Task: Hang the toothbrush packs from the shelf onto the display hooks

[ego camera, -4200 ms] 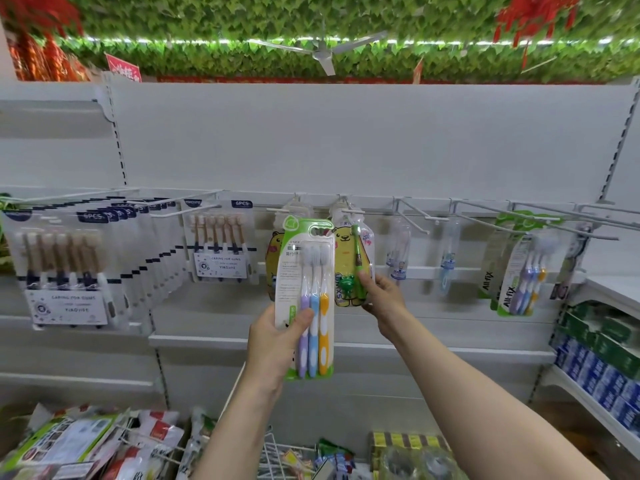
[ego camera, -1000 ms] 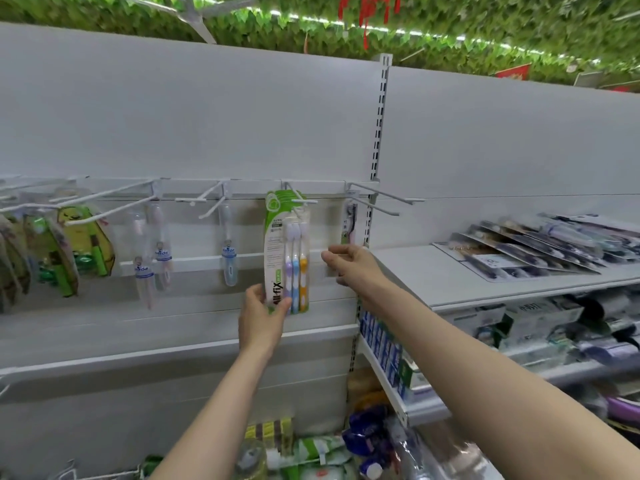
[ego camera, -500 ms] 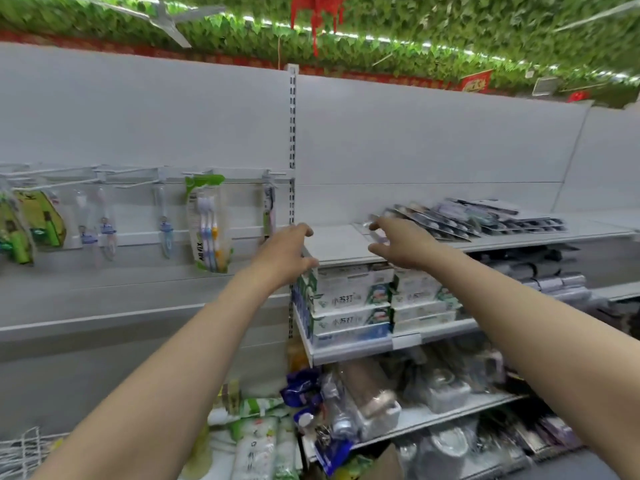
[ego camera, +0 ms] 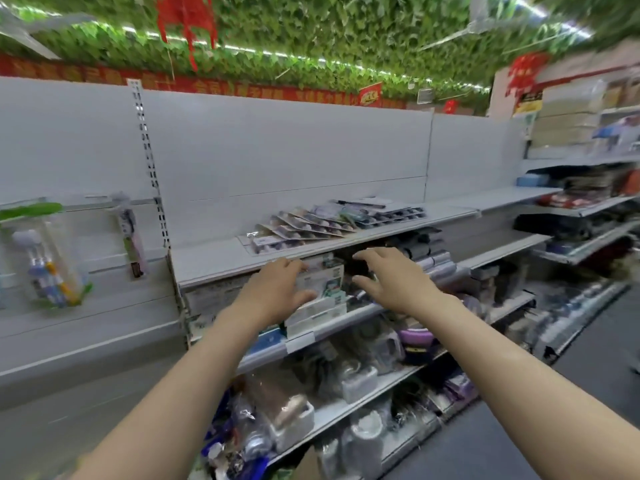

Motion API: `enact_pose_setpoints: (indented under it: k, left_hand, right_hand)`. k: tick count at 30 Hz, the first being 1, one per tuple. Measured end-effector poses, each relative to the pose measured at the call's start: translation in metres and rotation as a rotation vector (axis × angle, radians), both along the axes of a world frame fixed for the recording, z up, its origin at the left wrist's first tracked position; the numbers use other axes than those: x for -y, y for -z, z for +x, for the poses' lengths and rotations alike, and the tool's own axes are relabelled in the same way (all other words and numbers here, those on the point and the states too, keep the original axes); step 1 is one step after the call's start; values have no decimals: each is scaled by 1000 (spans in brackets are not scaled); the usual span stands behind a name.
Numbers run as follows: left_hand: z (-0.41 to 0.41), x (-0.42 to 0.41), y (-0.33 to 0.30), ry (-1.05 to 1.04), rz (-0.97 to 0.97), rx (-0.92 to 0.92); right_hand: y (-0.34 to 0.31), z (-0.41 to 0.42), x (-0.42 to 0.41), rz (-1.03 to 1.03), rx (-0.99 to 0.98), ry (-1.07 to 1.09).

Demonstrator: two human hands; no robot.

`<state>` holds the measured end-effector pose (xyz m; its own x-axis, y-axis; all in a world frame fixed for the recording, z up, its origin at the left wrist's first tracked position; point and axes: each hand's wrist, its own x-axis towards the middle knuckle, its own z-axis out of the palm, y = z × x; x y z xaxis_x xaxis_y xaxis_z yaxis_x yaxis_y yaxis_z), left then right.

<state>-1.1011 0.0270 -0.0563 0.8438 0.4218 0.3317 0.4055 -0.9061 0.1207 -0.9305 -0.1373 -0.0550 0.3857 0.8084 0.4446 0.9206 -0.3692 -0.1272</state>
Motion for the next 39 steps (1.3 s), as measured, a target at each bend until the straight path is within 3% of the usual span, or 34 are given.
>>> enact_pose_setpoints:
  k: [9,15,24,31,39]
  left_hand:
    - [151,9,23,126,-26,11]
    - [281,-24,6,159,0,88]
    - [435,-79,-8,111,7,32]
    - [510,-111,-6,-36,67,137]
    - [593,-121,4,-370,76,298]
  right_hand:
    - [23,131,19,-25,-2,108]
    - [15,260,-13,-76,19,132]
    - [-5,425,-67,-65,-5,90]
    - [-2,523,-112,-34,-30,-43]
    - [-8,638,-176,-29,-127,-244]
